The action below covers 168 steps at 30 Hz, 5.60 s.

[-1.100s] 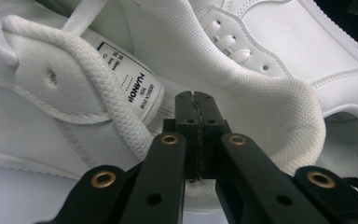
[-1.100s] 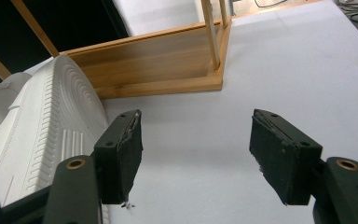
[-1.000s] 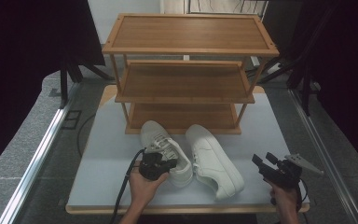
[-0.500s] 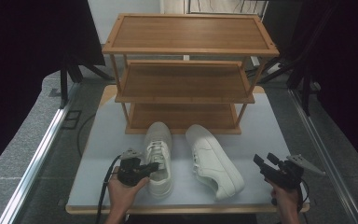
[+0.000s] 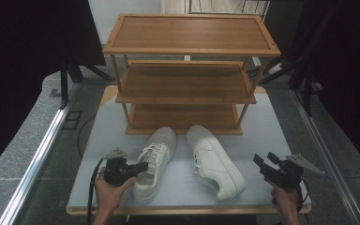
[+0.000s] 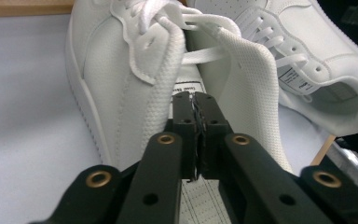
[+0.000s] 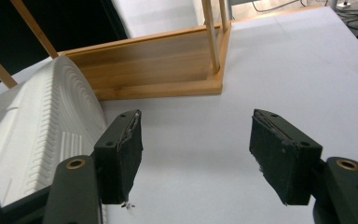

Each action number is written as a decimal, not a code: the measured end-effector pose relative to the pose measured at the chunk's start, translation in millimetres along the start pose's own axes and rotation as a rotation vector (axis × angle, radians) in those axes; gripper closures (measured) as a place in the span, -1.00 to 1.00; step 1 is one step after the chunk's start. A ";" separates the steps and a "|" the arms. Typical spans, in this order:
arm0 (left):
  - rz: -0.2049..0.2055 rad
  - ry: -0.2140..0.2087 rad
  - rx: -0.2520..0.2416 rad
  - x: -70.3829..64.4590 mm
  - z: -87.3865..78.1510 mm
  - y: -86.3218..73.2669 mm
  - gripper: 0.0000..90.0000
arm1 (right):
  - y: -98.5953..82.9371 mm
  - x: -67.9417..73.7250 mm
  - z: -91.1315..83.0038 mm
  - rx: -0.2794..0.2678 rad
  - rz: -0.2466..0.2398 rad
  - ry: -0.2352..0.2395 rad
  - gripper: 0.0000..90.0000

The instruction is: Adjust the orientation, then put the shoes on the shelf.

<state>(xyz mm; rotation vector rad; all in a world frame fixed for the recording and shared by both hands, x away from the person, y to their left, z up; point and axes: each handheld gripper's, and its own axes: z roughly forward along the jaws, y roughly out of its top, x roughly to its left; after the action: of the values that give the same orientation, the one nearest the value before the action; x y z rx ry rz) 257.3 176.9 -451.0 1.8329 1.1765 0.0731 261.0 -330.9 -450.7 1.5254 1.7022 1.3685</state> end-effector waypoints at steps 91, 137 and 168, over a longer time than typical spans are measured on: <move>-0.067 -0.091 -0.085 -14.6 -13.9 1.9 0.05 | -10.9 104.3 -0.6 0.172 -0.360 0.310 0.99; -0.074 -0.104 -0.061 -14.2 -7.7 -1.7 0.05 | -1.2 -7.1 14.8 0.133 -0.136 0.071 0.99; -0.103 -0.098 -0.183 -7.9 -38.4 2.3 0.04 | -7.1 19.0 -8.6 0.100 -0.151 0.007 0.20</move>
<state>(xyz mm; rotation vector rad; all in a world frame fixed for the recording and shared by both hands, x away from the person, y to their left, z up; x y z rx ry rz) 235.9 196.2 -424.4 1.5966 1.1545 0.0311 245.4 -315.5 -448.7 1.4140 1.8745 1.2303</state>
